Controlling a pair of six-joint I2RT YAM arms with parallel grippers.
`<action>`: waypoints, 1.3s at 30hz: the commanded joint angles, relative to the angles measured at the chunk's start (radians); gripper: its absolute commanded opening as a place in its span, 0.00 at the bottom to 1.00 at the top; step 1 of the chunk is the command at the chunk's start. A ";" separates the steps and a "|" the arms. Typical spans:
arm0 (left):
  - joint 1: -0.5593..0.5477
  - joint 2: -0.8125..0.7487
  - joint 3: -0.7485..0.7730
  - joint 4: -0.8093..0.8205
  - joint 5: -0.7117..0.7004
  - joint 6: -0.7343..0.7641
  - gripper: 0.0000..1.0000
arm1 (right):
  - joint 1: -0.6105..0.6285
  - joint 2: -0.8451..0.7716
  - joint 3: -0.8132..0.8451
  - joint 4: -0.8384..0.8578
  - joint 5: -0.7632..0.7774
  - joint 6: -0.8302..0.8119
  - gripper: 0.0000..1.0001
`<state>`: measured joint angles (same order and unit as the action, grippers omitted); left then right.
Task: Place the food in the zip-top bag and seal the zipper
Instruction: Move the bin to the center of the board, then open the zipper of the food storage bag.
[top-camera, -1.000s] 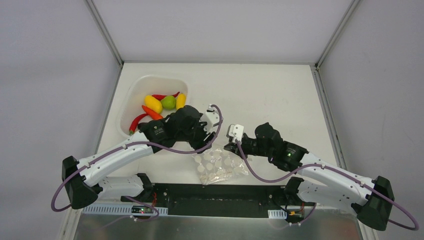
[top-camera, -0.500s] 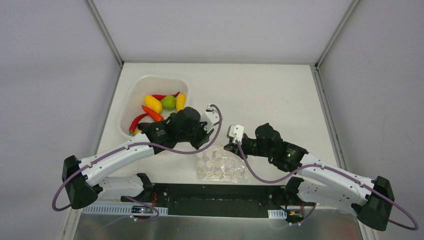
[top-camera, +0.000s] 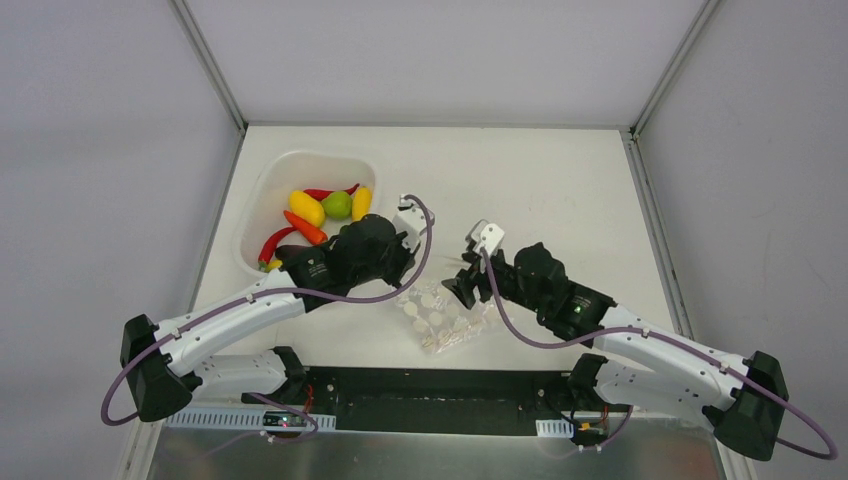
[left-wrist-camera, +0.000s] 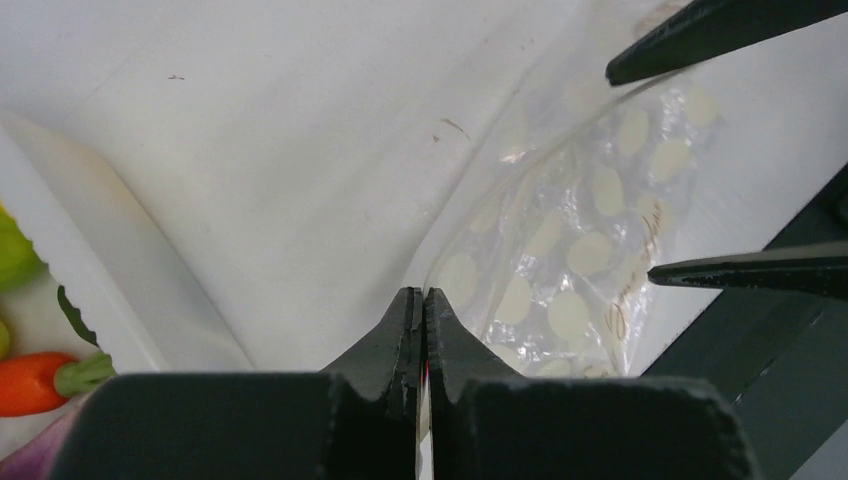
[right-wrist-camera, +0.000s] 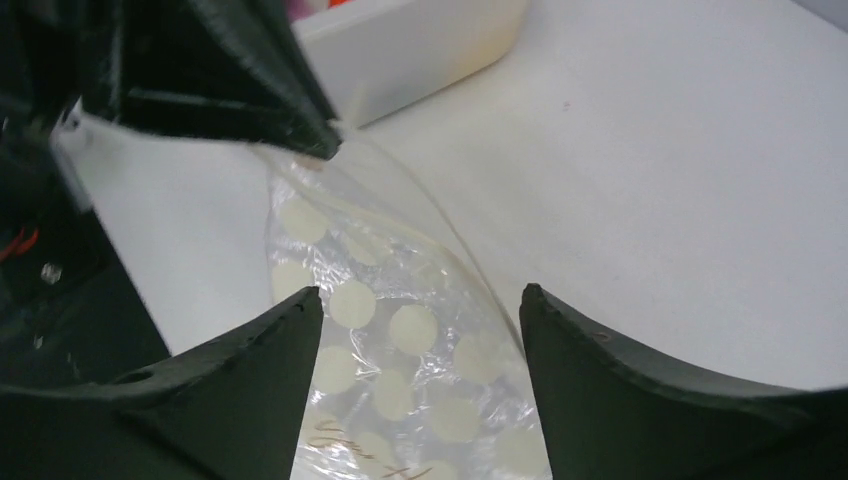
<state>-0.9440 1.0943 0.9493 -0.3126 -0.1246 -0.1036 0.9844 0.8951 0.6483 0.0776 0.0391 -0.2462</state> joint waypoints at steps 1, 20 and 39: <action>-0.008 -0.066 -0.019 0.139 -0.170 -0.197 0.00 | 0.003 -0.044 0.115 0.079 0.349 0.359 0.89; -0.008 -0.074 -0.086 0.310 -0.117 -0.365 0.00 | -0.010 0.049 0.146 0.106 0.440 0.844 0.83; -0.008 -0.019 -0.072 0.354 -0.064 -0.349 0.00 | -0.059 0.195 0.166 0.166 0.296 0.847 0.63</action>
<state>-0.9436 1.0920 0.8669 -0.0132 -0.1402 -0.4500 0.9318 1.0977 0.7689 0.2035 0.3317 0.6109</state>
